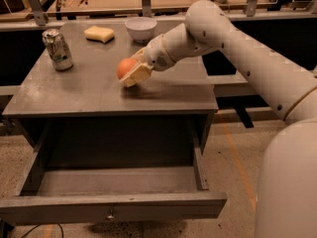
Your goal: Place orange into top drawer
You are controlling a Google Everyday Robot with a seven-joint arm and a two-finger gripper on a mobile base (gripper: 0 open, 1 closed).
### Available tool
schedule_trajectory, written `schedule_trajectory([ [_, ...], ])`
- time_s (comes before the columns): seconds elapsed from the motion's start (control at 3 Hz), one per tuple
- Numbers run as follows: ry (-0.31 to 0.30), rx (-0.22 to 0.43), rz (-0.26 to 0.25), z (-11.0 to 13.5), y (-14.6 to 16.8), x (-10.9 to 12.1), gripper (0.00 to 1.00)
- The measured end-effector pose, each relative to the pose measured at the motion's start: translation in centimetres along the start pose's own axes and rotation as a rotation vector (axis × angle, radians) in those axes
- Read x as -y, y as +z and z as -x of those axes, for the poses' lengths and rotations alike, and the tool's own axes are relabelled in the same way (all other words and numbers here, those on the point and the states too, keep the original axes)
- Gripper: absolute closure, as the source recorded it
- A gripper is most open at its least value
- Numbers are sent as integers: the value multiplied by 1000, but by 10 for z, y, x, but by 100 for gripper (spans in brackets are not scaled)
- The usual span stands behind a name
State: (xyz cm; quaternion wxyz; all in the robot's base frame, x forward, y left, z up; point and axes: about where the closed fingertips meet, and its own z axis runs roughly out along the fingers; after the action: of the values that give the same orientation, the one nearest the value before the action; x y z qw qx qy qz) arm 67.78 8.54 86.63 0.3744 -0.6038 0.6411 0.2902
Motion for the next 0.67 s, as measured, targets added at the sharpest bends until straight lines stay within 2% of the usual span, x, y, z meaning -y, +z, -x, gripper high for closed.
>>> schedule_trajectory([
  [0.33,5,23,-23,12,-47,-34,100],
  [0.67,1,38,-17,26,-87,-78,100],
])
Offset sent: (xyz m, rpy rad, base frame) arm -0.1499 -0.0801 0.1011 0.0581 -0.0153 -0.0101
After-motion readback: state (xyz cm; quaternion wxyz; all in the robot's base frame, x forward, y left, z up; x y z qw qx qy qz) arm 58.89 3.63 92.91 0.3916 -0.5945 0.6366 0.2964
